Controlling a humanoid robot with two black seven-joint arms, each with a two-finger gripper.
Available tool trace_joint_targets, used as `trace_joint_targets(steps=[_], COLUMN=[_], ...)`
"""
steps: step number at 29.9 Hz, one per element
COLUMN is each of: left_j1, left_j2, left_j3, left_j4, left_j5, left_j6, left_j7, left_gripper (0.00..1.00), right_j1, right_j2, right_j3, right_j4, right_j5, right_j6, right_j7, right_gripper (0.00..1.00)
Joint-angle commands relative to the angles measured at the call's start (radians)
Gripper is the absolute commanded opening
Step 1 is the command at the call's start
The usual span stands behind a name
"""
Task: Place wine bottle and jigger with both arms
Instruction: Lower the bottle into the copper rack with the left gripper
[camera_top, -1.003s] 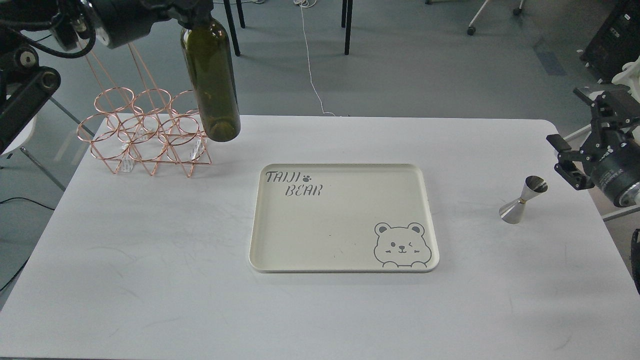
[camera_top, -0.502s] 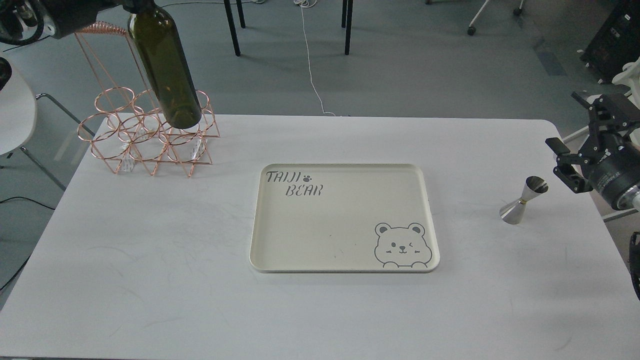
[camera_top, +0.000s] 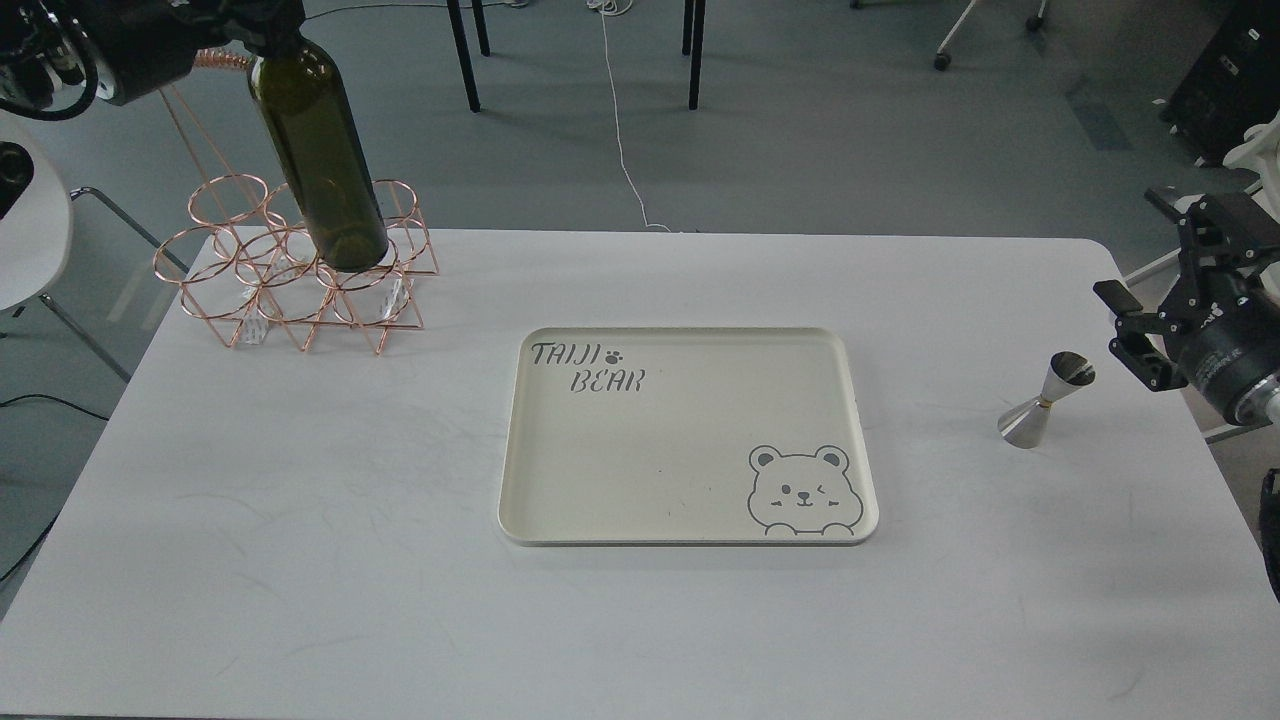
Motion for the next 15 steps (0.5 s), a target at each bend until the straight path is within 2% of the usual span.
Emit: trace_joint_targets(steps=[1, 15], left_j1=[0.0, 0.066], left_j2=[-0.002, -0.005], left_j3=[0.009, 0.013], left_j4=[0.007, 0.008], left_j5=[0.001, 0.001], left_j6=[0.002, 0.028], left_j7=[0.0, 0.0], left_gripper=[0.06, 0.07], right_j1=[-0.001, -0.015], right_j2=[0.0, -0.003], right_j3=[0.001, 0.002], right_j4=[0.0, 0.0], right_j5=[0.0, 0.0], right_j6=[0.0, -0.001], right_j7=[0.0, 0.0], right_gripper=[0.99, 0.99])
